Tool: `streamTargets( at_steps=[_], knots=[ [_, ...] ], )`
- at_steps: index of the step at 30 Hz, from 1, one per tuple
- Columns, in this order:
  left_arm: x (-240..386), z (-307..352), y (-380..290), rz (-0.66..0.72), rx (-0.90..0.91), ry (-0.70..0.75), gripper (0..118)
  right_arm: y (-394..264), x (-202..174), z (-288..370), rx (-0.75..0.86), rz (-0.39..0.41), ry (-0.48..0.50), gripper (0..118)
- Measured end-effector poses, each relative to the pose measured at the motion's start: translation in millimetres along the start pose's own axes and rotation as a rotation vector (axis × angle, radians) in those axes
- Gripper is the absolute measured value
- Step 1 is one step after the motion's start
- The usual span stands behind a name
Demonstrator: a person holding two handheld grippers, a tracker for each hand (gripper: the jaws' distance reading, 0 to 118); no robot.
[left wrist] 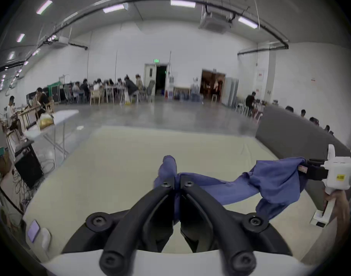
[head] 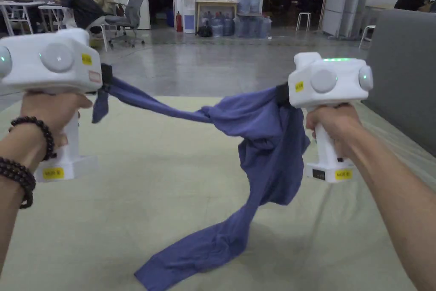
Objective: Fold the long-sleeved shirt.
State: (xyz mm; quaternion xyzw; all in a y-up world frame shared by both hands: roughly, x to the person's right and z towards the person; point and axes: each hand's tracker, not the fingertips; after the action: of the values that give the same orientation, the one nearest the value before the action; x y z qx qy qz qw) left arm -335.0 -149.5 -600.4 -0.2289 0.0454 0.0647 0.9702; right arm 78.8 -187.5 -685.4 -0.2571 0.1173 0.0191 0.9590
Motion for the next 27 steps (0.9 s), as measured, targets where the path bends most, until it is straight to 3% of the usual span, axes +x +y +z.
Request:
streamTargets(
  at_steps=[6,15,22,24,25,26,27],
  knots=[
    [-9,-46,-80,0.046,-0.124,-0.024,0,-82,17,-51,-0.099,-0.059,0.003,20],
    [-10,46,-168,-0.08,-0.167,-0.067,0,-196,-5,61,-0.081,-0.006,0.005,20],
    [-36,76,-297,-0.101,-0.437,-0.076,0,-328,-40,116,-0.31,0.022,0.039,20],
    [-47,73,-324,-0.04,-0.485,-0.076,0,-348,-42,114,-0.336,0.024,0.017,20],
    [-49,73,-330,-0.037,-0.488,-0.074,0,-351,-40,110,-0.34,0.019,0.005,25],
    [-52,74,-334,-0.038,-0.479,-0.075,6,-349,-35,107,-0.329,0.002,-0.003,37],
    [-54,76,-332,-0.022,-0.473,-0.073,29,-347,-29,110,-0.297,-0.037,-0.014,61]
  ],
)
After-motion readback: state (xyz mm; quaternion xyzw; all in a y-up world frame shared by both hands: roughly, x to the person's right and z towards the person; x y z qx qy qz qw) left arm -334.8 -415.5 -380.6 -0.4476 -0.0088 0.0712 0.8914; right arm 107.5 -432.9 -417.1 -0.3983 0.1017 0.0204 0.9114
